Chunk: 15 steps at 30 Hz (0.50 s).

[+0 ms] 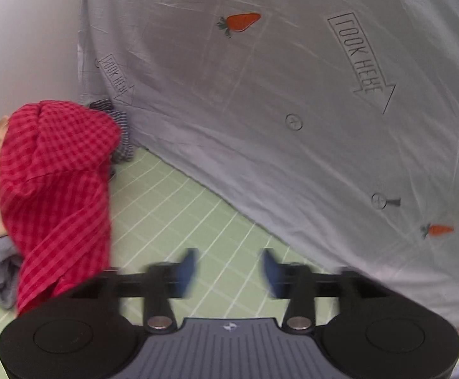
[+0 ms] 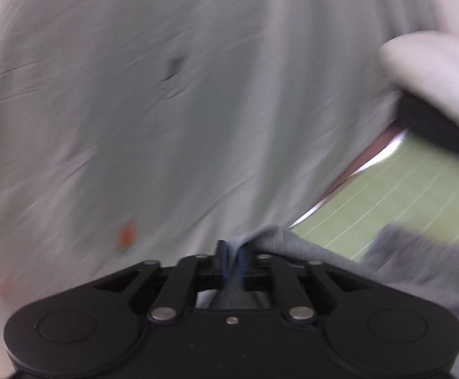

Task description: Fold clothes

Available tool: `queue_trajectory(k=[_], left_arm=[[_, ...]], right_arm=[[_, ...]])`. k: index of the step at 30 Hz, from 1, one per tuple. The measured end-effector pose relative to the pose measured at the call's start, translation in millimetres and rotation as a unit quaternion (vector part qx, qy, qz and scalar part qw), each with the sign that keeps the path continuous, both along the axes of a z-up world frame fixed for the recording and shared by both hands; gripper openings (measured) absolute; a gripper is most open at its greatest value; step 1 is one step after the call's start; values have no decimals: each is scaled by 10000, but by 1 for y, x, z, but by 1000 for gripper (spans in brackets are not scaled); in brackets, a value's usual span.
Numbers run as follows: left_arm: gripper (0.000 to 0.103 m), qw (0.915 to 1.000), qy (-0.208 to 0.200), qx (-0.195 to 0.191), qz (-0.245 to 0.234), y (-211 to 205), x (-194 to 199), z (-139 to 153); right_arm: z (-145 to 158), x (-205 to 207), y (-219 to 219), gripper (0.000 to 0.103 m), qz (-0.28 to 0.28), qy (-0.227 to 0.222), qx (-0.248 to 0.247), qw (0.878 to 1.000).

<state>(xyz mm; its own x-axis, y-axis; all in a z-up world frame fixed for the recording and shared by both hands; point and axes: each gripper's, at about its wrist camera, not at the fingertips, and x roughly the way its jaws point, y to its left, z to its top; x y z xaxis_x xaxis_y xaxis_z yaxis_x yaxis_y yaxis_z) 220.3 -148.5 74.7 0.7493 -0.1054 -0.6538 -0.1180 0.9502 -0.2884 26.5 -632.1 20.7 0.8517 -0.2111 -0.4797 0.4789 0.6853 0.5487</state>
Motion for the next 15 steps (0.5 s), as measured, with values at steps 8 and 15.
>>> queue_trajectory(k=[8,15], left_arm=[[78,9844,1497,444,-816,-36,-43,-90],[79,9749,1741,990,-972,-53,-63,-123]], right_arm=[[-60,-40,46,45,117,1691,-816,9822],[-104,-76,67,51,149,2453,-628,9673]])
